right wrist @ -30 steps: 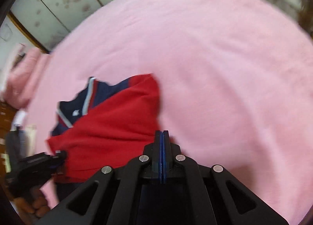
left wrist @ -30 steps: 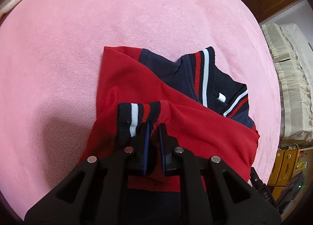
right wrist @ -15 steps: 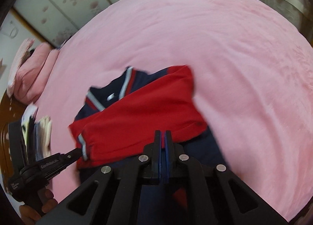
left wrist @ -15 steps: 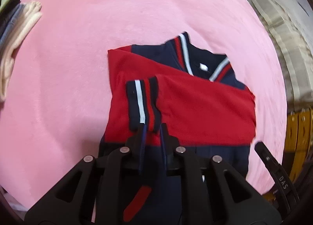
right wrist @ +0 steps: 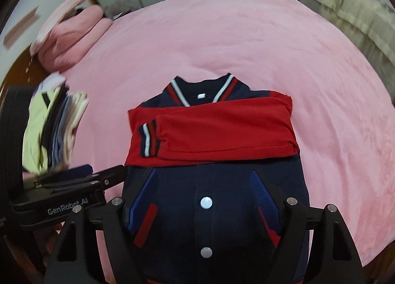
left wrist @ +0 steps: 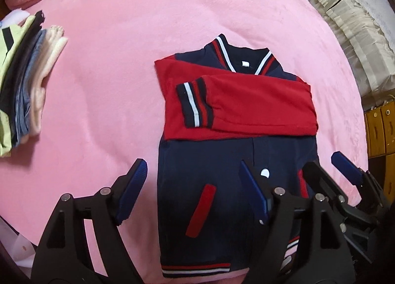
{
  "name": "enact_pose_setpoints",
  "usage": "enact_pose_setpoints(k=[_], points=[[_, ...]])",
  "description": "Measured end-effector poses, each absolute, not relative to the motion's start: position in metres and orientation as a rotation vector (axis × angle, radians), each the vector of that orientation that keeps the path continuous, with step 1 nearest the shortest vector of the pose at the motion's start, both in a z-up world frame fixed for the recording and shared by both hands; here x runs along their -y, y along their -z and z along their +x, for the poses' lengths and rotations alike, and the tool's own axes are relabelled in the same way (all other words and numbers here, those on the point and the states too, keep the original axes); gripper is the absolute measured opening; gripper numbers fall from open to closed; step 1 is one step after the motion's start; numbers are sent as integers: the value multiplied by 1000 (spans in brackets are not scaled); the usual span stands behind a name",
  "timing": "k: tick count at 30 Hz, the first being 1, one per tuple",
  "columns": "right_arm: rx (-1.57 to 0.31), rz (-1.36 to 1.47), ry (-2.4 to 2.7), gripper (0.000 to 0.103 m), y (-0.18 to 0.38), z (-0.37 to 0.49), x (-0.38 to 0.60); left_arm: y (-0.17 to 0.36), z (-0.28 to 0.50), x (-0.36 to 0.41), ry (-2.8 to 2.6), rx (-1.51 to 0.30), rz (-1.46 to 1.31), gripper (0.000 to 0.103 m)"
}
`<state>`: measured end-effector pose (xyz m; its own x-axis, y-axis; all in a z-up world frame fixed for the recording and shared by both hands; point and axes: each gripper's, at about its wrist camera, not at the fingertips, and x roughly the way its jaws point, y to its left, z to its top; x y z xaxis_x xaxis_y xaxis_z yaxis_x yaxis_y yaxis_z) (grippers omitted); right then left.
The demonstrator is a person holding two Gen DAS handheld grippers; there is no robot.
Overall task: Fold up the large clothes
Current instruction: 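Move both grippers back toward the striped hem of the jacket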
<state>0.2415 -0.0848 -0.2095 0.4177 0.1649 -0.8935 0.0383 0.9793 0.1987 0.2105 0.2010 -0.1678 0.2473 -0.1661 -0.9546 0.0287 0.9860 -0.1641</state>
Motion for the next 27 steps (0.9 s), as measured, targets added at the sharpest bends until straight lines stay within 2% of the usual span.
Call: enact_pose_setpoints(k=[12,27], points=[[-1105,178,-153,82,186,201,91,146,158,-210,18,-1290,-123,75],[-969,267,-249,86,131,96,158,75,51,-193,-13,-1084,-129,75]])
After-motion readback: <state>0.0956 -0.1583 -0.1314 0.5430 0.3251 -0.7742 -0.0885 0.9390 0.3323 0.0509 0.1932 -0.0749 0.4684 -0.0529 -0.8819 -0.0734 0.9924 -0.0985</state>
